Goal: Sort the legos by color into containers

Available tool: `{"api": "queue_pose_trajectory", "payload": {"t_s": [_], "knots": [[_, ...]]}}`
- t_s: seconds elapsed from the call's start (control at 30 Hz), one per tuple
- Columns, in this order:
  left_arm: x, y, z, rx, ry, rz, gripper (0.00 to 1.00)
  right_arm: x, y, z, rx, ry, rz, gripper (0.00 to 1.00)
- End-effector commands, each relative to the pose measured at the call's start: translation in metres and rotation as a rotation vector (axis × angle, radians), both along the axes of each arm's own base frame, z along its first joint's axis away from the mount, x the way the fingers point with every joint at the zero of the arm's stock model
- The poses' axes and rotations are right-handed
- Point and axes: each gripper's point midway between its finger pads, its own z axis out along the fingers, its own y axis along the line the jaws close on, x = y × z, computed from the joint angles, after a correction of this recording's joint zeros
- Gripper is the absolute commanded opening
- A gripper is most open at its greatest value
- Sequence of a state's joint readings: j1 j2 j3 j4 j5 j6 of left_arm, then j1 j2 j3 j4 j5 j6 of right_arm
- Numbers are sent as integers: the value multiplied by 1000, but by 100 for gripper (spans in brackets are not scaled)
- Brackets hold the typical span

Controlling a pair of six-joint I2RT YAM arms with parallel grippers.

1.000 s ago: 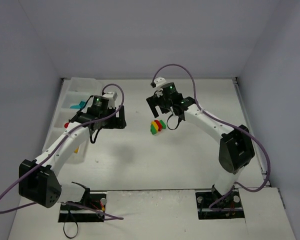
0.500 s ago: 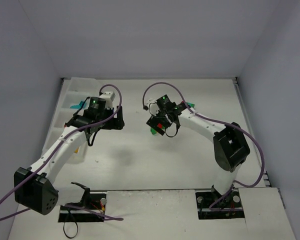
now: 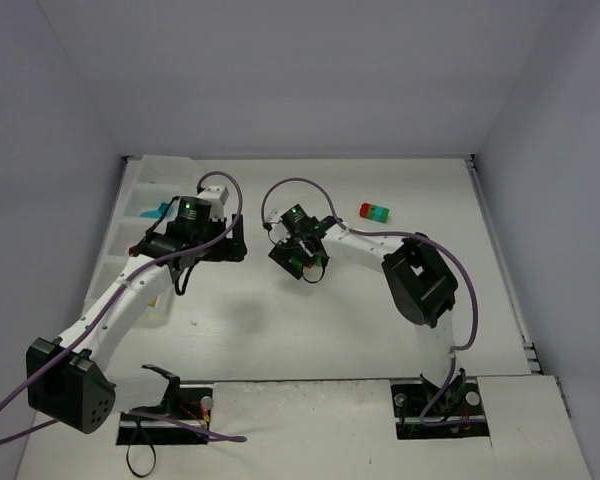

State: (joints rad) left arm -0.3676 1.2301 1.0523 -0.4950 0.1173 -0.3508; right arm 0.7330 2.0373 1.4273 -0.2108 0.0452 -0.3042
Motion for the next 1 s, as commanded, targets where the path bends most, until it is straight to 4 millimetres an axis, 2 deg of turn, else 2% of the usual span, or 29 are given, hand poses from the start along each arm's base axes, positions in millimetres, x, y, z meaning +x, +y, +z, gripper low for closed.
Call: {"api": "queue_pose_trajectory", "payload": {"t_s": [0.0,0.07,0.27,0.37,0.4,0.47,0.57,0.6,0.7,0.9,0.97], "knots": [[4,3,20,3,-72,8,77,3,23,13,103,-9,-78,100],[4,3,18,10,-69,3,77,1,28,16,131,4,-85,100],[8,6,19,31,-77,5,77,-7,26,16,161,42,-68,100],[9,6,20,28,-76,5,77,-11,24,19,203,81,-58,83],[10,5,20,25,-78,3,77,-12,23,21,209,84,-62,69],[10,4,19,18,-74,0,77,-14,20,20,211,92,-67,61],[12,0,20,-1,-77,-7,77,-19,14,21,200,96,-67,71],[12,-2,20,-9,-76,-13,77,-19,12,24,201,91,-67,79],[13,-7,20,-25,-69,-26,77,-22,2,22,176,88,-70,89],[16,-15,19,-52,-59,-51,77,-30,-3,21,171,105,-67,90],[16,-18,20,-63,-57,-64,77,-30,-4,18,166,107,-63,84]]}}
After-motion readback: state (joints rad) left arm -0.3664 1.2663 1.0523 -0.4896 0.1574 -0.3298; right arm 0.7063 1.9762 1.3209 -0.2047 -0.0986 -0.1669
